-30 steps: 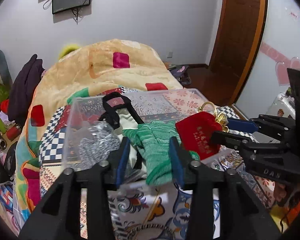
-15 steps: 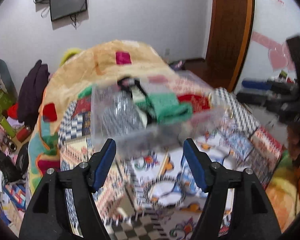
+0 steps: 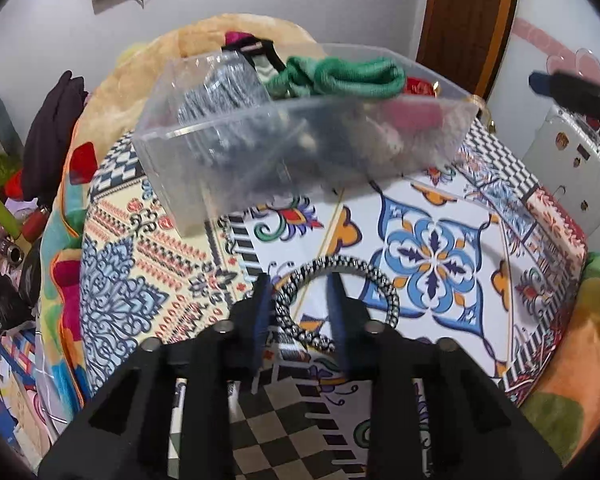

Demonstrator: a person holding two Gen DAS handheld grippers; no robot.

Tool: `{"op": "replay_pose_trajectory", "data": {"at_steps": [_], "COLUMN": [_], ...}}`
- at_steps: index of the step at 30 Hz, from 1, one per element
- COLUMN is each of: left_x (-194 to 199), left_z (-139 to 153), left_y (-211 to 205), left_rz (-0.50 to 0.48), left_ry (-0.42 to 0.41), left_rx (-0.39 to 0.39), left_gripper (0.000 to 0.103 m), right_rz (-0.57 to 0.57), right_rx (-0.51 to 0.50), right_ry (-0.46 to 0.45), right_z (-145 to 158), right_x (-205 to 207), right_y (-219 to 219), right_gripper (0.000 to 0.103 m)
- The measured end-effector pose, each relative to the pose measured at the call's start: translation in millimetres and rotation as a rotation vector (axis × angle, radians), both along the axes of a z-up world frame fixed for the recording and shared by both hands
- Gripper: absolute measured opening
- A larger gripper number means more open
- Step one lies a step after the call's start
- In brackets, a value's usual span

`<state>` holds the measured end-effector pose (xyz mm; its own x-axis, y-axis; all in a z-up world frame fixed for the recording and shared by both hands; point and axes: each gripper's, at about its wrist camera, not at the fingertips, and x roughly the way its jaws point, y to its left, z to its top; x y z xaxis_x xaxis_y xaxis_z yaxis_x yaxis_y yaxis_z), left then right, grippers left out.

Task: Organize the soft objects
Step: 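Grasp the beaded bracelet on the bedspread with the left tool, then lower the bracelet into the clear box and open the left tool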

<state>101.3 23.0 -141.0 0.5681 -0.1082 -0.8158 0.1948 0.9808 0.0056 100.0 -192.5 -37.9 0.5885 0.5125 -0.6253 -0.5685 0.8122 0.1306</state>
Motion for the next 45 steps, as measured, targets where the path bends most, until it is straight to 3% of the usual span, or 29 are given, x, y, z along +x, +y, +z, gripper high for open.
{"op": "replay_pose_trajectory", "data": {"at_steps": [2,4,9,15,22,26,30,36,39,44,45], "left_x": [-3,-5,-13,-20,1,21,41,70,74,62,56], "left_z": [-1,-1,14,53,100,105,97,72,66,76,82], "left_y": [-2,-2,-3,-6,-7,-7,-9,-6,-2,5,5], "left_rz": [-0.006,-0.004,0.001,-0.009,0.034,0.068,0.098,0.135,0.157,0.165,0.166], "left_ry": [-0.012,-0.024,-0.09,-0.196,-0.313,-0.315,-0.305,-0.213,-0.193,-0.226,-0.248], "left_rx": [0.002,0.002,-0.01,-0.043,-0.111,-0.137,-0.112,-0.094,-0.102,-0.134,-0.134], "left_gripper": [0.008,0.006,0.005,0.005,0.005,0.005,0.005,0.005,0.01,0.038,0.039], "right_rz": [0.002,0.002,0.001,-0.01,-0.027,-0.032,-0.04,-0.051,-0.061,-0.079,-0.083], "right_rx": [0.005,0.009,0.013,0.023,0.025,0.023,0.02,0.019,0.015,0.007,0.007], "right_ry": [-0.002,-0.003,-0.008,-0.017,-0.031,-0.04,-0.05,-0.061,-0.071,-0.093,-0.099], "right_z": [1,1,2,5,7,9,10,11,12,17,18], "right_x": [-1,-1,-3,-3,-3,-4,-4,-3,-3,-3,-4], "right_y": [0,0,0,-3,-6,-5,-6,-8,-9,-8,-8], "right_gripper": [0.071,0.071,0.071,0.071,0.071,0.072,0.072,0.072,0.072,0.072,0.073]}}
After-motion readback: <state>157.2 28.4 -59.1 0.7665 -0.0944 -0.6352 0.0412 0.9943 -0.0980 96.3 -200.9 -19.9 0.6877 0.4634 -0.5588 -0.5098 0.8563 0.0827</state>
